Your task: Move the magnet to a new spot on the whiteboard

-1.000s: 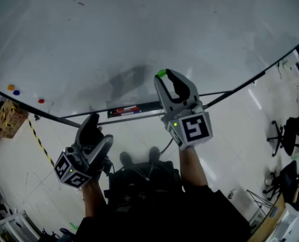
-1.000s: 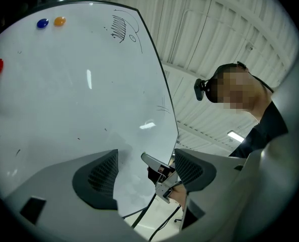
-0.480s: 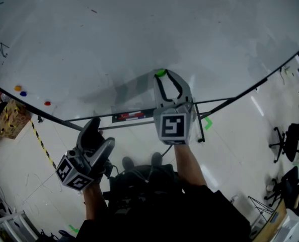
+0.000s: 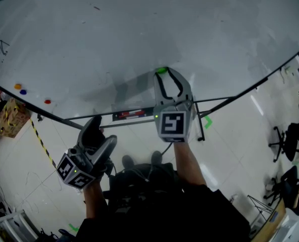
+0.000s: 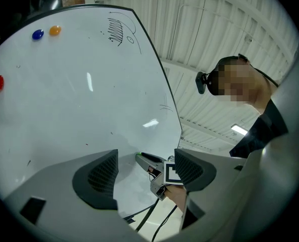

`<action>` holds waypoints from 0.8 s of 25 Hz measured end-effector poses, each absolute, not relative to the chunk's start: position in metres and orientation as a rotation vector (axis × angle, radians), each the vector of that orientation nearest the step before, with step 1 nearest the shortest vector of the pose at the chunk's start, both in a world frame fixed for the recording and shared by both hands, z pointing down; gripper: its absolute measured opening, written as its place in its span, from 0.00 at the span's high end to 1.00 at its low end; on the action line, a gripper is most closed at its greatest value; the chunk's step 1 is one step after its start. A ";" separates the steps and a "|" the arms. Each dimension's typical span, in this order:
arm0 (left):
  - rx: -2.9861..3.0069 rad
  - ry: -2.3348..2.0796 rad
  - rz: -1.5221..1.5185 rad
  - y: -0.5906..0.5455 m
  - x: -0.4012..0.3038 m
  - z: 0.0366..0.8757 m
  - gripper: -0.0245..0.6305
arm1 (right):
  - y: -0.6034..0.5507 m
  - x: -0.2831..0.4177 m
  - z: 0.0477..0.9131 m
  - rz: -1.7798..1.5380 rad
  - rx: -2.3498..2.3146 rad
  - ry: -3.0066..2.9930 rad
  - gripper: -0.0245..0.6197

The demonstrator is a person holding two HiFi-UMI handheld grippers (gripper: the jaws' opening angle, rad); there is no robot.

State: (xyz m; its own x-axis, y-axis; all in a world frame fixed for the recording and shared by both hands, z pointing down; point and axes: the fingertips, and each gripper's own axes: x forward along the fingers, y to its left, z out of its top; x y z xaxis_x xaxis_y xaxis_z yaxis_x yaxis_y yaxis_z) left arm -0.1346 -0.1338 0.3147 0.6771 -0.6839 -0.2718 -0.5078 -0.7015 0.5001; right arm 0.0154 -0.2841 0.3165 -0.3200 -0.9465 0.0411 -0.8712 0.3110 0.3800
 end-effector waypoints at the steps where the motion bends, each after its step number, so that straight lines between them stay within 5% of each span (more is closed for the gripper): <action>1: 2.510 -0.935 -0.622 -0.134 -0.134 0.315 0.45 | -0.284 0.015 0.316 -0.420 1.654 -2.329 0.71; 20: 2.525 -0.775 -0.573 -0.135 -0.123 0.328 0.45 | -0.224 -0.001 0.311 0.017 1.449 -2.765 0.70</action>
State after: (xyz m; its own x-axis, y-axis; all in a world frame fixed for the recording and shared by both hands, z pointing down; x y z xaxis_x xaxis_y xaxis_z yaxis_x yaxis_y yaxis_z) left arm -0.1234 -0.1354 0.3281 0.7578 -0.6004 -0.2556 -0.4202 -0.7487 0.5127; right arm -0.0013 -0.2242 0.3106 -0.5687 -0.8222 0.0230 -0.8224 0.5689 -0.0005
